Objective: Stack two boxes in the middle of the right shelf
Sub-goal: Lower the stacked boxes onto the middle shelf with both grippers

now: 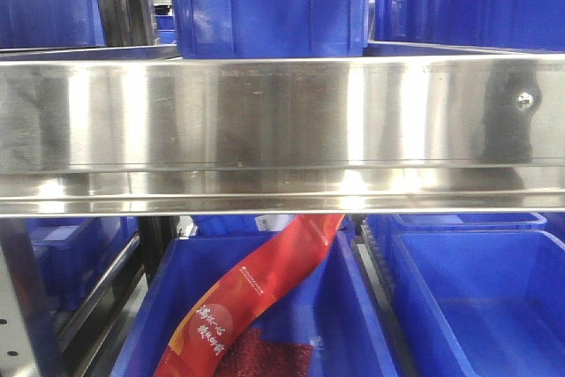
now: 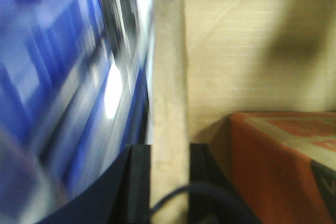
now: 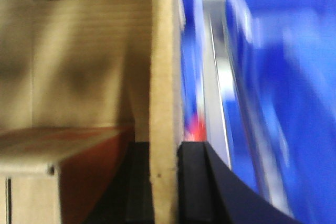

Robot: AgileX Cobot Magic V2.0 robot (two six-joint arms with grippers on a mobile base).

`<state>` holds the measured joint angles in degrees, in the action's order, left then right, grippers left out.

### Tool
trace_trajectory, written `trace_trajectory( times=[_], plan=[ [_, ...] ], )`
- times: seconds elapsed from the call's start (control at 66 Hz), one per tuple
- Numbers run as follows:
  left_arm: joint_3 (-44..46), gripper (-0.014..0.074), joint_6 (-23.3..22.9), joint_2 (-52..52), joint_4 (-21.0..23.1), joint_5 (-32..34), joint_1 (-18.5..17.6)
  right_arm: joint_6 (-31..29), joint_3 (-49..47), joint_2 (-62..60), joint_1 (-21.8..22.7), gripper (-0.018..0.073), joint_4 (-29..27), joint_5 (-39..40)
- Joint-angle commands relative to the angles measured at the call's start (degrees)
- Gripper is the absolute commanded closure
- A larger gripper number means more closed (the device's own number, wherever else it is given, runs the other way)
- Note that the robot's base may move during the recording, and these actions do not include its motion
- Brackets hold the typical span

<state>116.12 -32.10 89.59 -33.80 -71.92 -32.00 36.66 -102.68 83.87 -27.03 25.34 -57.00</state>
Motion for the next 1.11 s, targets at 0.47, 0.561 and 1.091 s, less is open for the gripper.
trace_trajectory(
  times=[0.47,0.561,1.091],
  plan=[
    [-0.45,0.0708,2.09,6.22,13.97,1.96,6.9,0.19,-0.72,6.07,-0.25,0.0728,-4.34,-3.25],
    [-0.45,0.0708,2.09,6.2,14.22,1.96,7.11,0.19,-0.72,6.35,-0.25,0.0694,-4.34,-3.14],
    [-0.03,0.0079,2.09,6.2,12.36,1.96,7.08,-0.17,-0.72,6.11,-0.25,0.0029,-3.43,-1.29]
  ],
)
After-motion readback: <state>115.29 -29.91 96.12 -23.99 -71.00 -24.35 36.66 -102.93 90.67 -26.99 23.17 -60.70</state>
